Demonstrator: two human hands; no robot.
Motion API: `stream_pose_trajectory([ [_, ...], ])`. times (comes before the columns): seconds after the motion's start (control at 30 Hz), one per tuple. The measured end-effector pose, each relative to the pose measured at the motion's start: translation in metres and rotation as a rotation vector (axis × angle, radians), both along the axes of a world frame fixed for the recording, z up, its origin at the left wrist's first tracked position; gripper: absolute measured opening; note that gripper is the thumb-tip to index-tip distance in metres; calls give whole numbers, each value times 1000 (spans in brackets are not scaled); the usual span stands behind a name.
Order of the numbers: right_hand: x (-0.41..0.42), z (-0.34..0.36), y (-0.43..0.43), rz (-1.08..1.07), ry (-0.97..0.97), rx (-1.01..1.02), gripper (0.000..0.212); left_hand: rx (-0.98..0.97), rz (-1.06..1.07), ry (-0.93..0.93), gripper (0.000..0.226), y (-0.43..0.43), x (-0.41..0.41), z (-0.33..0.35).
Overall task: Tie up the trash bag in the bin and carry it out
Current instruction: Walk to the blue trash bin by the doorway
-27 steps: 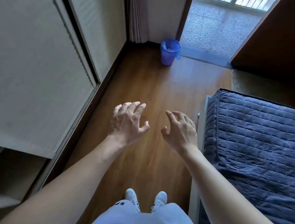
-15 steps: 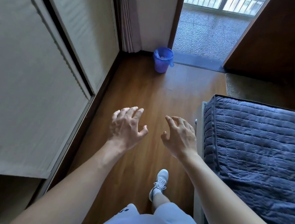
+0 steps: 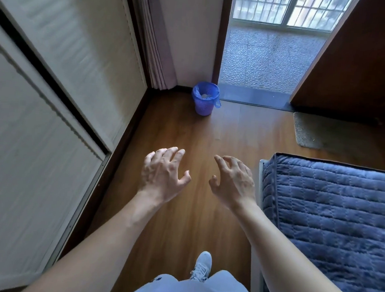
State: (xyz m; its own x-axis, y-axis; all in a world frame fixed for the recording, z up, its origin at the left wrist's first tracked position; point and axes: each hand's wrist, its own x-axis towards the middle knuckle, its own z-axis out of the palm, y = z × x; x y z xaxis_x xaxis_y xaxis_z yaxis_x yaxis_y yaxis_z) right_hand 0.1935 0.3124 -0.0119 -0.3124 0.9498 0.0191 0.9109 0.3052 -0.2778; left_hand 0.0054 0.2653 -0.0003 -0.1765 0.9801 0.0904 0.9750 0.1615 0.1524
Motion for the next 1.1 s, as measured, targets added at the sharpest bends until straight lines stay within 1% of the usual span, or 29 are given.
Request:
stream_pose_trajectory([
  [0.33, 10, -4, 115, 20, 9, -19, 60, -35, 27, 32, 63, 108, 7, -7],
  [0.6, -11, -12, 192, 21, -4, -43, 60, -40, 22, 13, 62, 188, -16, -14],
  [0.83, -63, -11, 283, -19, -27, -28, 59, -27, -22, -7, 63, 287, -71, -17],
  [0.97, -109, -5, 347, -30, -42, -24, 59, -23, -31, -18, 63, 352, -123, -9],
  [1.1, -151, -2, 404, -70, -36, -24, 60, -4, -38, 13, 63, 413, -181, -4],
])
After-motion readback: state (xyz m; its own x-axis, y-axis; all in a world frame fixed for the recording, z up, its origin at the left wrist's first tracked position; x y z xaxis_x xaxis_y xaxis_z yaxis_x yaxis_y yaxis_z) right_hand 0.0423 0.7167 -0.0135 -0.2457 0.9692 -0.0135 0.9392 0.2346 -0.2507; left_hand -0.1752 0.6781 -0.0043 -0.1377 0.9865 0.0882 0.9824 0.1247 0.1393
